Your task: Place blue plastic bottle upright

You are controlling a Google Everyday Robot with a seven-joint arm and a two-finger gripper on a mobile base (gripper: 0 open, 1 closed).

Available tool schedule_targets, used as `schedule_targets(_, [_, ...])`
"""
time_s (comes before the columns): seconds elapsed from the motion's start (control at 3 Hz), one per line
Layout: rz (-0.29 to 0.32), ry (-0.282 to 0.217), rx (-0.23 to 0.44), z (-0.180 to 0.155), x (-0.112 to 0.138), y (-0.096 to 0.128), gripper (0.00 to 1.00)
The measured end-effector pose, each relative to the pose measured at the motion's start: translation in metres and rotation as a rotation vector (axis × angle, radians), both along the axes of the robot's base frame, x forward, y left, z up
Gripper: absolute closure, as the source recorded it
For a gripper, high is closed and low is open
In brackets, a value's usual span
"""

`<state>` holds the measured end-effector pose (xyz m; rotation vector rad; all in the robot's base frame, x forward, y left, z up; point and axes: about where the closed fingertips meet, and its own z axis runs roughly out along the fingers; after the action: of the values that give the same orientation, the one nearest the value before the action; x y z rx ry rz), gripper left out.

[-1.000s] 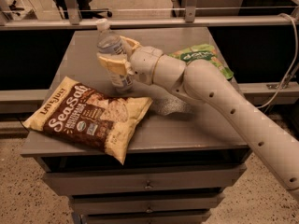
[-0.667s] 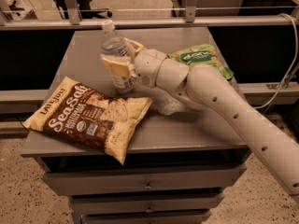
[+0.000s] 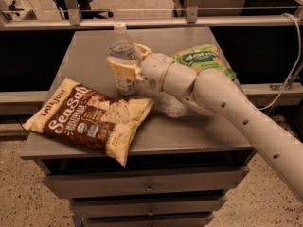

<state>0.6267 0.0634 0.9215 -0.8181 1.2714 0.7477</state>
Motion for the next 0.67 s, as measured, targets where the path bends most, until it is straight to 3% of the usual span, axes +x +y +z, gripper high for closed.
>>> schedule_targets(0.33, [0.000,0.000,0.000,0.0016,0.0000,-0.0001,0.28])
schedule_targets(0.67, [0.000,0.000,0.000,0.0020,0.0000,-0.0001,0.04])
